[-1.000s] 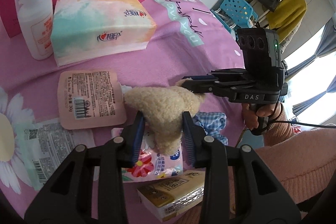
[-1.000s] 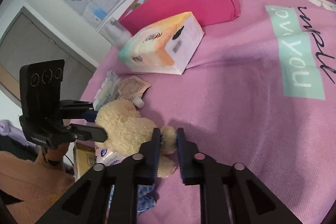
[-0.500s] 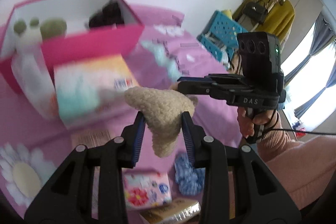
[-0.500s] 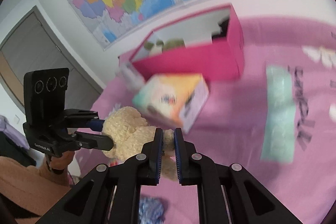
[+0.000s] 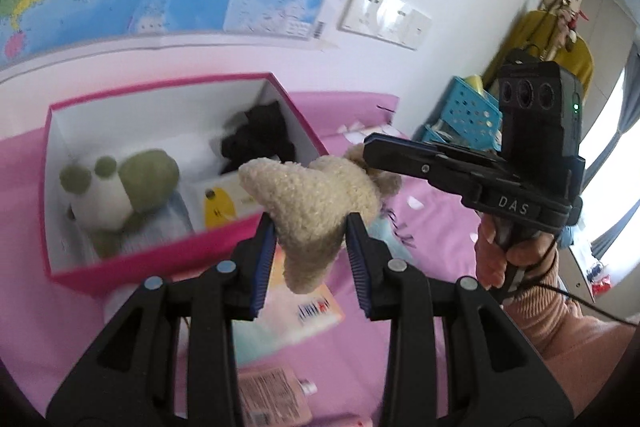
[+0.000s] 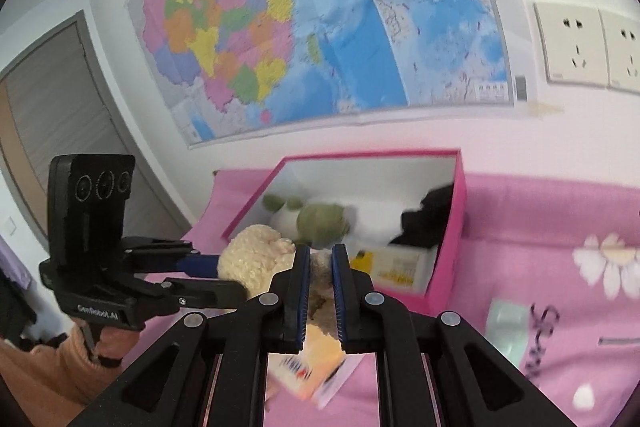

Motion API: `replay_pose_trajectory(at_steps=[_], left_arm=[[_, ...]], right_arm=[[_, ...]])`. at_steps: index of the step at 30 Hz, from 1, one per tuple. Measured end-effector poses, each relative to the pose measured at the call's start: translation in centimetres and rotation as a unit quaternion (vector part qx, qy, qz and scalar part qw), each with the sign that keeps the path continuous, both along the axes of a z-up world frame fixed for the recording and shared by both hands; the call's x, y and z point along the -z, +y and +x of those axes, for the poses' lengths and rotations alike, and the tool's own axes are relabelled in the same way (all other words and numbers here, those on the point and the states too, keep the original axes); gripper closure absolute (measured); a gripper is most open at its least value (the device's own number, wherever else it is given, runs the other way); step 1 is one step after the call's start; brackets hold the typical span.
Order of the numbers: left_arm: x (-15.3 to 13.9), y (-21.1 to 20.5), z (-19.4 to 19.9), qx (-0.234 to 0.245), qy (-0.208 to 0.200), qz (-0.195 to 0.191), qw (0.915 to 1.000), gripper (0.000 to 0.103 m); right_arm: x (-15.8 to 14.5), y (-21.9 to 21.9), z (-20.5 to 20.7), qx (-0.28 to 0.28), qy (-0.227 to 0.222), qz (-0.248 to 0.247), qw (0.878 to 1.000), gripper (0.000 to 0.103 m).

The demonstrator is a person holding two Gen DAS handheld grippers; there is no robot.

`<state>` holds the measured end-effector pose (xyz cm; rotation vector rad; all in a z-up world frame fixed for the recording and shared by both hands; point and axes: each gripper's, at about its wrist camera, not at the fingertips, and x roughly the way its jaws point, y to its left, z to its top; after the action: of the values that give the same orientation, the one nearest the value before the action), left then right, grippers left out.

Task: Organize soft objects
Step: 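Carry the teddy bear into the pink box and open the left gripper, then move the left gripper to the pink floral tissue pack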

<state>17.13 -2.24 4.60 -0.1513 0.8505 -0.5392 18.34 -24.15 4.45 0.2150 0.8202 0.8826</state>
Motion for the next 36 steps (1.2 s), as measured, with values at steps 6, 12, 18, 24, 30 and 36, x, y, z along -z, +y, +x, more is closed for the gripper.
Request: replay_pose_trajectory(at_steps=[6,12,18,24,30,36], left_arm=[[0.7,0.1,3.4,-0.02,0.015,0.011,0.9996,0.065],[2.8,-0.4,6.2,-0.041,0.037,0.041,0.9976,0.065],[4.4,-0.6,7.0,-0.058,0.055,0.061,0.9949,0.061],[3.9,-0.3,5.4,-0.069,0.035,0.078,0.994,0.05],[1.7,0.5,1.0,-0.055,-0.017,0.061,0.9965,0.05],[0.0,0.8,-5.3,-0.015,-0.058,0.044,0.9972,0.049]], right_arm=[[0.9,1.3,3.2,0.017,0.002,-0.02,1.0,0.093],[2.6,2.1,5.2,0.03,0.013,-0.042,0.999,0.093],[4.1,2.8,6.0,0.05,0.015,-0.079,0.996,0.083],[3.8,2.4,4.9,0.06,0.001,-0.085,0.995,0.073],[2.7,0.7,2.1,0.046,-0.001,-0.056,0.997,0.068],[1.6,-0.5,-3.5,-0.017,0.001,-0.029,0.999,0.057]])
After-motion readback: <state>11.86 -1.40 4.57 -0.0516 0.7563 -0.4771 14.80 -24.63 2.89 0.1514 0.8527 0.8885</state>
